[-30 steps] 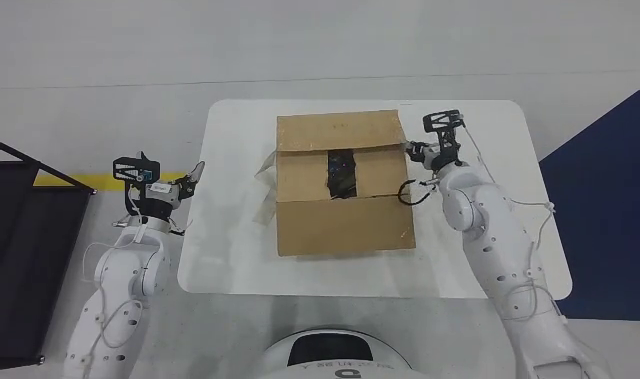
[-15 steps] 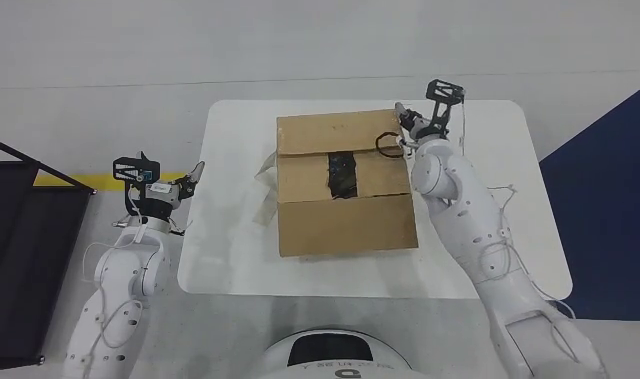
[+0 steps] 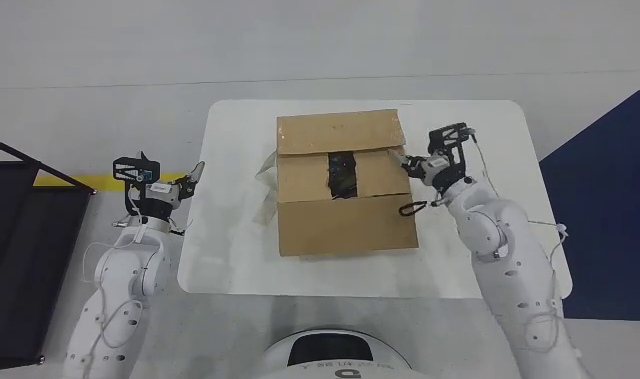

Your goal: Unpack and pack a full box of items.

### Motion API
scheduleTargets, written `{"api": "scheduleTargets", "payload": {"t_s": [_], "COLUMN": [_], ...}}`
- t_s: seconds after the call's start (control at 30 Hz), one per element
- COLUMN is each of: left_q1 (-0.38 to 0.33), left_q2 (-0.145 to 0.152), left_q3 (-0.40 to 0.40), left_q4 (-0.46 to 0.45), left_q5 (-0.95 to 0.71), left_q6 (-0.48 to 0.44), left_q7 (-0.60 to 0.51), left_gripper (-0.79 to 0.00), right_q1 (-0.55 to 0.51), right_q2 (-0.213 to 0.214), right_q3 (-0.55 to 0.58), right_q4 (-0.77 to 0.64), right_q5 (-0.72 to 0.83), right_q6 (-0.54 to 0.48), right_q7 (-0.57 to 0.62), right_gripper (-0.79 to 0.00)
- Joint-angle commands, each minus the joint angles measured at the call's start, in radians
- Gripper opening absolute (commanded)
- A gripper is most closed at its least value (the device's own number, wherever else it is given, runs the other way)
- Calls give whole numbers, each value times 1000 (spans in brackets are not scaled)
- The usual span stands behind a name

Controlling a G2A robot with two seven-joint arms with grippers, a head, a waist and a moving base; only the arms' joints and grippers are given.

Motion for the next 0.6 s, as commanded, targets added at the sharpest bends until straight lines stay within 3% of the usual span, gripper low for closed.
{"api": "scheduleTargets", "payload": {"t_s": [0.0, 0.2, 0.4, 0.5, 0.57], "left_q1": [0, 0, 0, 0, 0], "left_q2": [0, 0, 0, 0, 0], "left_q3": [0, 0, 0, 0, 0], "left_q4": [0, 0, 0, 0, 0], "left_q5": [0, 0, 0, 0, 0], "left_q6": [0, 0, 0, 0, 0], "left_q7": [0, 0, 0, 0, 0], "left_gripper": [0, 0, 0, 0, 0], "right_q1": [-9, 48, 137, 185, 209], "right_q2": [6, -7, -26, -40, -55], "right_q3": [18, -48, -149, -188, -201], "right_q4": [-2, 25, 97, 114, 105], "right_q5": [-5, -177, -314, -323, -250], "right_q6": [-67, 205, 386, 481, 553], "right_q7": [26, 40, 37, 10, -37], "right_gripper": [0, 0, 0, 0, 0]}}
